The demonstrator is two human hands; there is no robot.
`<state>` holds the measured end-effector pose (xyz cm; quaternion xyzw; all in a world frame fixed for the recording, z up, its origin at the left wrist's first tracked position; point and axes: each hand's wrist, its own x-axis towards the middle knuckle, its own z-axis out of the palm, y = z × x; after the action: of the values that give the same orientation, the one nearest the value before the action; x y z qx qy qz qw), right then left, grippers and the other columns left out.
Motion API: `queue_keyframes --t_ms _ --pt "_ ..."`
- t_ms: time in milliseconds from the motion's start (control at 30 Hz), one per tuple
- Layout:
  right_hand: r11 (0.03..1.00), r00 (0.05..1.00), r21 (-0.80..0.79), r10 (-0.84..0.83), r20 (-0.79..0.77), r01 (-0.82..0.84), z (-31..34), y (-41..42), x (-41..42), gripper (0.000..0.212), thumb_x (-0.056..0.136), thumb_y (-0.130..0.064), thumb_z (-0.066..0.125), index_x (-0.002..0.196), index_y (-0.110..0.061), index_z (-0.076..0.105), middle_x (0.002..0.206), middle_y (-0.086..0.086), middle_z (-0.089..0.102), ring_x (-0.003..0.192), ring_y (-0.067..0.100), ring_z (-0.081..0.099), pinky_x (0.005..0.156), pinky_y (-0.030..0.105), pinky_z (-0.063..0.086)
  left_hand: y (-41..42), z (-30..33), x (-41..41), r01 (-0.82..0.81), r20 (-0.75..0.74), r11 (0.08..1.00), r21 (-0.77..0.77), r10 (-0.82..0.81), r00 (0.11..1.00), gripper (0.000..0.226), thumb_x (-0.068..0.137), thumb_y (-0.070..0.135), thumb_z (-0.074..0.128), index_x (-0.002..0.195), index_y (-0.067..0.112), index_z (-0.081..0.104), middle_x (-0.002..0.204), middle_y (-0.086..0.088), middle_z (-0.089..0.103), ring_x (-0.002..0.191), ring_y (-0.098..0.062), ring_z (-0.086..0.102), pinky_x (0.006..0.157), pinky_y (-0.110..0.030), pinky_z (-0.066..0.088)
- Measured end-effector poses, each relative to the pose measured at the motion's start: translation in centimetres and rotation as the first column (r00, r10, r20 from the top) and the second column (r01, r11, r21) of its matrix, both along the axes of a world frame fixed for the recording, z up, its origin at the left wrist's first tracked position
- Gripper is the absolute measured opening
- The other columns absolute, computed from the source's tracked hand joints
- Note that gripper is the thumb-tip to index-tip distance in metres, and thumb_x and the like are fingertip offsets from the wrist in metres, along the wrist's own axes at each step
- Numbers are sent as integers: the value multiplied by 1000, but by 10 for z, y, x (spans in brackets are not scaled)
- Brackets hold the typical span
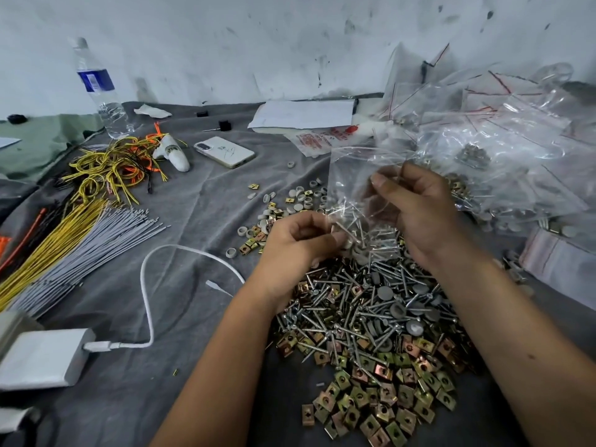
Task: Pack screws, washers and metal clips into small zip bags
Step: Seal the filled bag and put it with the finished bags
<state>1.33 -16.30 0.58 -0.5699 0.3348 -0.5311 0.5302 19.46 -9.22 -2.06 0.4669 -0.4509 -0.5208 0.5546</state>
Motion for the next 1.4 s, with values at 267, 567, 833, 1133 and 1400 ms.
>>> queue_keyframes --t_ms 267,567,833,1133,1400 --pt "999 999 9 -39 29 39 -1 1 -2 9 97 -9 64 92 -14 70 84 9 75 64 20 67 51 32 54 3 6 2 80 -108 996 33 -76 991 27 98 -18 47 109 -4 68 101 -22 76 86 -25 77 75 -33 64" --pt "998 999 66 -10 37 8 -2 8 0 19 89 -39 65 79 -26 76 80 -3 74 64 15 67 57 33 52 8 11 9 224 -211 974 -27 -225 951 35 95 25 51 120 1 60 105 -25 74 91 -39 75 72 -38 64" --pt "978 973 124 184 -140 -167 -4 9 0 31 86 -42 65 89 -13 76 84 11 75 61 21 66 49 28 51 0 4 3 -255 -52 960 -114 250 967 18 101 9 63 83 6 61 76 -18 56 57 -14 65 49 -27 53" --pt "995 969 7 97 -225 -98 -10 1 -6 21 70 -38 80 84 -22 78 67 5 71 48 7 58 38 18 40 -1 4 4 -407 13 891 -203 418 908 15 100 4 61 87 10 65 80 -18 66 66 -25 62 60 -38 55" --pt "946 863 -124 212 -459 -298 -13 6 2 28 72 -39 80 91 -18 77 80 6 77 72 18 72 66 32 58 4 6 5 -225 482 773 -594 565 670 27 95 47 66 98 20 59 101 4 60 103 -21 59 89 -48 51"
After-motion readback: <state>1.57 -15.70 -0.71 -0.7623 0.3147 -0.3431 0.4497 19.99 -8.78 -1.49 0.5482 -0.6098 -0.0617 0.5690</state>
